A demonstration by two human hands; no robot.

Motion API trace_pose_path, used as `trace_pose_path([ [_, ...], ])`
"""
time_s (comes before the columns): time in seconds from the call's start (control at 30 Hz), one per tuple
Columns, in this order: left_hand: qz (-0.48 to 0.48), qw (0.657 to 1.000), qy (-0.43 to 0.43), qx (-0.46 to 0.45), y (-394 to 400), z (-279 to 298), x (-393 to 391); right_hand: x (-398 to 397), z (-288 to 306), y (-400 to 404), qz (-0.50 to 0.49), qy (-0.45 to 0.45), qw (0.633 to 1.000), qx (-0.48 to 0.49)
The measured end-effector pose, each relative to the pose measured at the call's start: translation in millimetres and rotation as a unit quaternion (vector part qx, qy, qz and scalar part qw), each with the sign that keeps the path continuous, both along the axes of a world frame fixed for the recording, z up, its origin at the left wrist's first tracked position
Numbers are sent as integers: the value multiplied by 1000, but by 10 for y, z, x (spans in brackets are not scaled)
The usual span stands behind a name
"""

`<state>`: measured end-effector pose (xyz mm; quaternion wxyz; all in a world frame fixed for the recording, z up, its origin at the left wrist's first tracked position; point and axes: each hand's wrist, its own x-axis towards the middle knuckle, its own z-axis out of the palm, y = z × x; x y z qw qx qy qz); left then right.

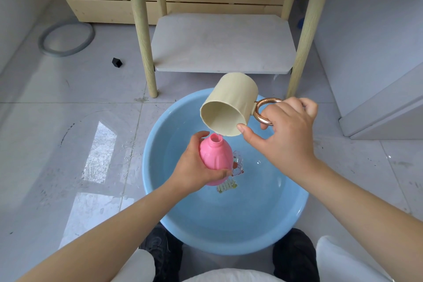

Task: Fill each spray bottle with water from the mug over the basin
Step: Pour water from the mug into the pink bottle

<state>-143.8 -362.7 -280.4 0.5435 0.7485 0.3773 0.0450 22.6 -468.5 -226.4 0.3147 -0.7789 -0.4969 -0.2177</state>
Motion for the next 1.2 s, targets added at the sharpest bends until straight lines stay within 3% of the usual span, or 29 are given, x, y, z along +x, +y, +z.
trace_pose_path([
  [0.17, 30, 999, -1, -24, -2, 4, -1, -18, -1, -7, -45, 187, 980, -44],
  [0.23, 43, 998, -3, -37, 15, -9, -4, 2, -26, -16, -58, 293, 952, -60],
  [0.33, 54, 997, -11, -56, 43, -25, -8, 64, -75, -34, -84, 460, 882, -54],
  [0.4, 60, 996, -21, -65, 58, -35, -11, 91, -122, -46, -106, 488, 864, -71],
  [0.53, 83, 991, -41, -101, 72, -67, -34, 112, -233, -75, -139, 445, 874, -139],
  [0.7, 104, 987, -52, -113, 88, -97, -55, 169, -428, -44, -180, 410, 859, -248],
  [0.83, 108, 985, -59, -118, 92, -92, -56, 183, -560, -23, -173, 316, 895, -264],
  [1.0, 117, 981, -64, -139, 59, -88, -76, 204, -735, -114, -122, 112, 950, -265],
  [1.2, 116, 980, -53, -156, 61, -101, -64, 218, -912, -225, -56, -14, 928, -369],
])
